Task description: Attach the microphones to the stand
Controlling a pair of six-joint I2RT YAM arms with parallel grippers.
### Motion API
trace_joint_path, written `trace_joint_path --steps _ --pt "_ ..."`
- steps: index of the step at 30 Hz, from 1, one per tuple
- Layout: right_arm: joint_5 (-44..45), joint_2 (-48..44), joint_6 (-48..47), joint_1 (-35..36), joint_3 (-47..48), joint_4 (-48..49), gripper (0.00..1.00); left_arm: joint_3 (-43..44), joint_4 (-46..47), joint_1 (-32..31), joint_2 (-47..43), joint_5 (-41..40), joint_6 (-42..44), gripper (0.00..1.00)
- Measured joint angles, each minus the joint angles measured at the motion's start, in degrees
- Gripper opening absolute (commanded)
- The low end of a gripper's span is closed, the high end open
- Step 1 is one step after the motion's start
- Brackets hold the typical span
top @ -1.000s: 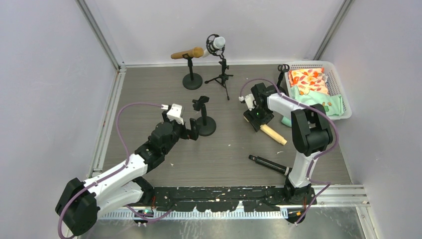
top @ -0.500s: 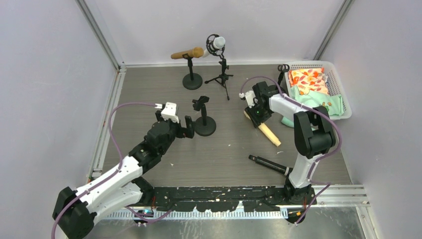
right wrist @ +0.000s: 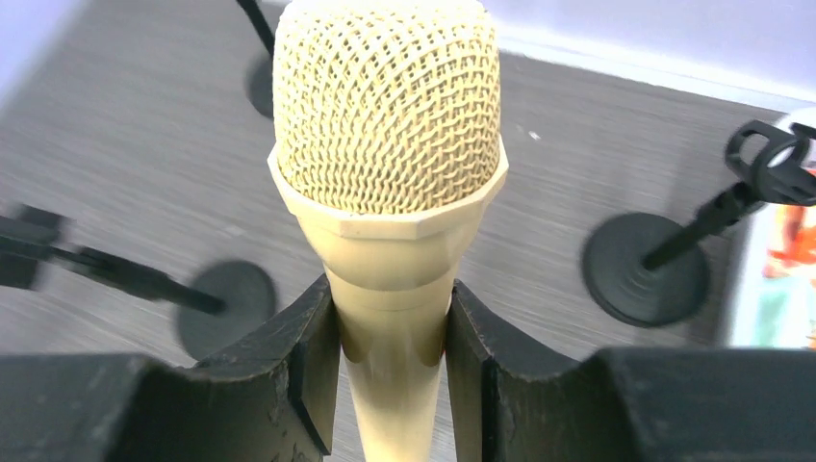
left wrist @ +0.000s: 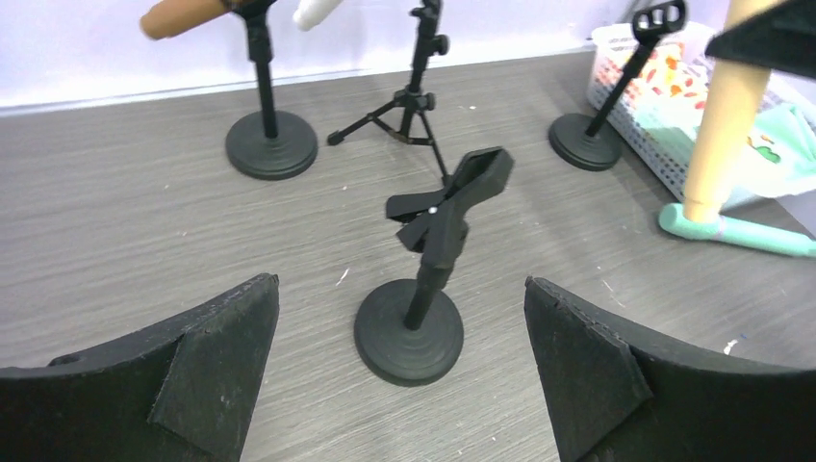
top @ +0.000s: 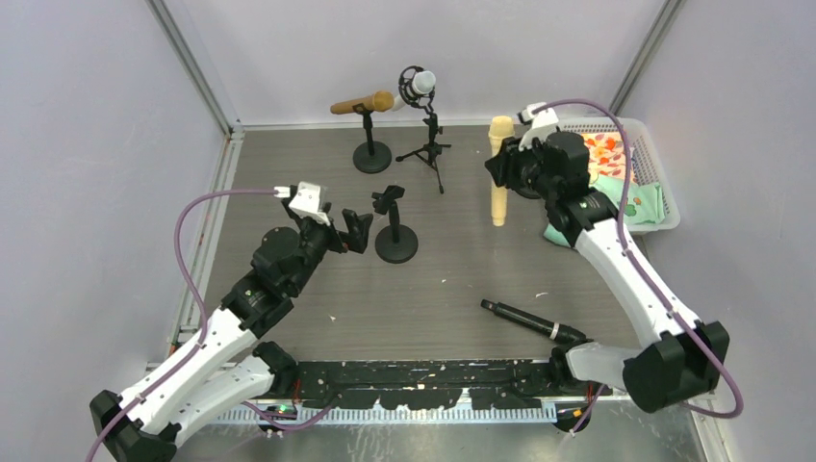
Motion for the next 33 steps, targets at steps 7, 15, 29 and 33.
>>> trace_joint_path --steps 7,15,29,33 --pt "-6.0 -7.5 20.9 0.0 -9.3 18.5 0.01 3.5 0.3 0.0 2.6 6.1 5.6 1.0" --pt "-9.7 -7.7 19.0 6.6 -12.9 27.6 0.01 1.5 3.6 0.7 5.1 14.6 13.9 1.0" --pt "-14.2 -6.1 16.9 12.7 -12.7 37.3 0.01 -0.8 14.2 7.1 9.5 37.6 12.9 1.0" --pt "-13.9 -5.1 23.3 14.1 -12.2 43.2 0.01 1.3 18.3 7.0 10.6 41.9 7.7 1.0"
